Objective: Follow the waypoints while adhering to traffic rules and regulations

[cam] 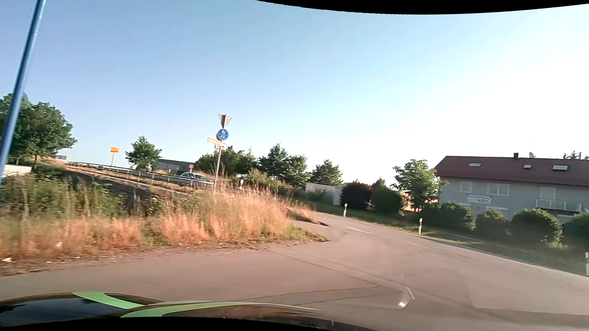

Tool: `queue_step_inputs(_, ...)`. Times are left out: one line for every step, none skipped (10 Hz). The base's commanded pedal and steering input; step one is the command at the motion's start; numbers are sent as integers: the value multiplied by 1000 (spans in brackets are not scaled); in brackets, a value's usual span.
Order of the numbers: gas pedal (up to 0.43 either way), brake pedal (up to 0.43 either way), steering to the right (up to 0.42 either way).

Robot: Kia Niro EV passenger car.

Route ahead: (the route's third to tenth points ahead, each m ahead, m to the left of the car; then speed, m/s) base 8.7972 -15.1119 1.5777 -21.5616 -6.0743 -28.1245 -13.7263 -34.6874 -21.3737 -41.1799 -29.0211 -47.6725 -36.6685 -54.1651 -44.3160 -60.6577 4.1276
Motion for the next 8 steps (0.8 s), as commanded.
queue_step_inputs(0,0,426)
queue_step_inputs(0,0,428)
queue_step_inputs(0,0,425)
queue_step_inputs(0,0,421)
queue_step_inputs(0,0,419)
queue_step_inputs(0,0,420)
queue_step_inputs(0,12,423)
queue_step_inputs(0,24,424)
